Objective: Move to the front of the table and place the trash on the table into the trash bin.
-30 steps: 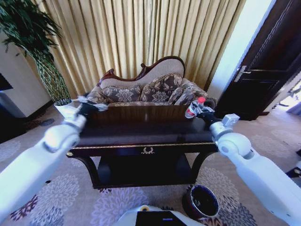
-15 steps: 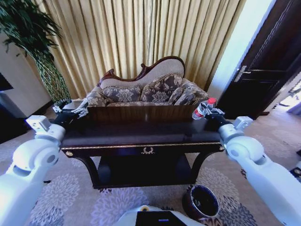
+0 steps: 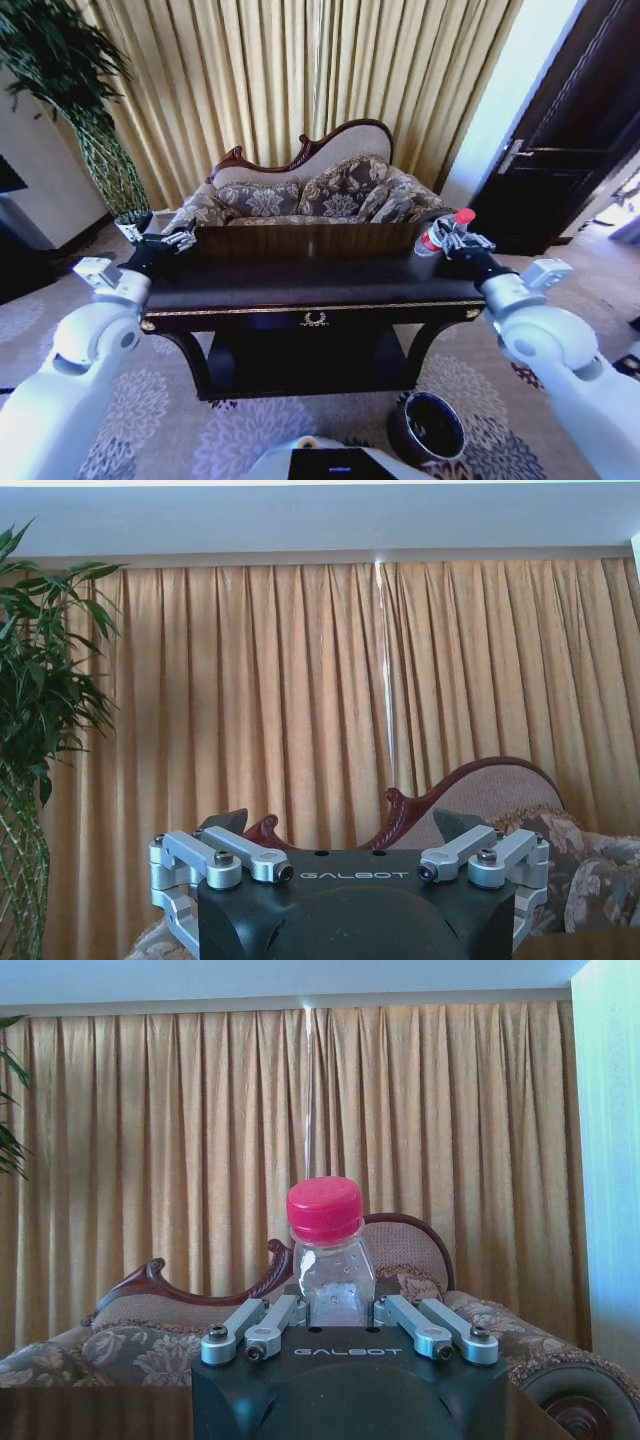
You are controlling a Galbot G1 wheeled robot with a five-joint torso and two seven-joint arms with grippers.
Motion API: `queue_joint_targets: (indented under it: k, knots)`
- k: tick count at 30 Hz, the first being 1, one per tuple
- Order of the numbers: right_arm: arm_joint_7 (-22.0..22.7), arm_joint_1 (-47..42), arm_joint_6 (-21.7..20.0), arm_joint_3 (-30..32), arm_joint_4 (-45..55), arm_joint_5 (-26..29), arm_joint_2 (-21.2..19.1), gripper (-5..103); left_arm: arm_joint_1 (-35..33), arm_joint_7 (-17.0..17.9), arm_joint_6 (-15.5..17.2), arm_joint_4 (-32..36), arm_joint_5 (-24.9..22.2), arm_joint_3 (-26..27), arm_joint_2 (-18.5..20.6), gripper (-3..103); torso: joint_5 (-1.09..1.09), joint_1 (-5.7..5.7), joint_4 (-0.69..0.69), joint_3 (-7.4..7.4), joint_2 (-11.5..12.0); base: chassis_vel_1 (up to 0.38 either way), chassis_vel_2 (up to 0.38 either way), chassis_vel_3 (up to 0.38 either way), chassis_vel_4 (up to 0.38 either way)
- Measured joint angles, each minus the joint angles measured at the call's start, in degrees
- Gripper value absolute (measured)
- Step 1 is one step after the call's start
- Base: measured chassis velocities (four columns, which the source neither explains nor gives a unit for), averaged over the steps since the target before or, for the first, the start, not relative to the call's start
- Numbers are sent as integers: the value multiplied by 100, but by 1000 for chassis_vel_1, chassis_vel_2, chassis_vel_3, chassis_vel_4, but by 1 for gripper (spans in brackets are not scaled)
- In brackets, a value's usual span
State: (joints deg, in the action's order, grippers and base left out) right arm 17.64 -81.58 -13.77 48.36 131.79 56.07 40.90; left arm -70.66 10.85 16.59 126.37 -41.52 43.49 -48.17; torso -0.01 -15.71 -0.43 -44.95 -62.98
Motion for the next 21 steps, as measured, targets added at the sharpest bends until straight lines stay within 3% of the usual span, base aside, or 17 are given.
queue_joint_targets:
  k: [21]
  knots:
    - [-5, -358, 91, 175, 281, 29, 179, 25, -189, -193, -120, -25, 177, 221, 85, 100, -1, 0, 1, 0, 0, 101, -106, -103, 104]
